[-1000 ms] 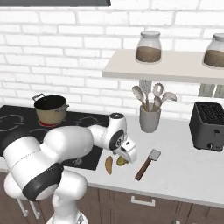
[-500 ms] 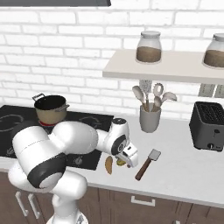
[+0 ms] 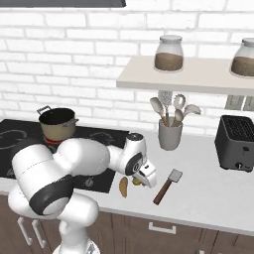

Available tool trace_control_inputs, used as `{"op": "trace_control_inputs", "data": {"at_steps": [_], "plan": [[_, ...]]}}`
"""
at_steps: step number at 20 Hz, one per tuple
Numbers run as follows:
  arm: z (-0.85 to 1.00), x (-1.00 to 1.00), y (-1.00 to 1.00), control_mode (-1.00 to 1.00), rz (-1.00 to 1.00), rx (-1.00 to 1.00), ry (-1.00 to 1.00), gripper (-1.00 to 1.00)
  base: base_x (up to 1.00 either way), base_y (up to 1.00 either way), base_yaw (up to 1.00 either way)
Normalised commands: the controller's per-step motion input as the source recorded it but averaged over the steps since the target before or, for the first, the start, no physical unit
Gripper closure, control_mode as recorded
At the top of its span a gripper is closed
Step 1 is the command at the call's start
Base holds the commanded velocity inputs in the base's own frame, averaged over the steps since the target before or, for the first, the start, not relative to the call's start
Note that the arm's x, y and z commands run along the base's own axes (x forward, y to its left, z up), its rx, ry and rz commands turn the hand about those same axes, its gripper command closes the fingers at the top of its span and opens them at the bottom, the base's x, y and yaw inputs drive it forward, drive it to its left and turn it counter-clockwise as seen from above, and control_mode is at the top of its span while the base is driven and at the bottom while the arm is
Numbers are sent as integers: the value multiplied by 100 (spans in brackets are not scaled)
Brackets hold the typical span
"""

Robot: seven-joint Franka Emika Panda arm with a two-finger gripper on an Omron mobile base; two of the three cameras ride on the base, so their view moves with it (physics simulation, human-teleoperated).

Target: Put the sweet potato and potato in the pot. Retrieve the spatula and lightly stir the vegetables in the pot.

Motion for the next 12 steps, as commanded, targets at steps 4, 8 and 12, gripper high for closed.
{"op": "trace_control_inputs", "data": {"at_steps": [4,8,12], "plan": [[91,-1,29,-100,6,0,-16,100,0,0,0],[100,-3,33,-100,15,0,-11,100,0,0,0],[100,0,56,-100,24,0,-1,100,0,0,0]]}}
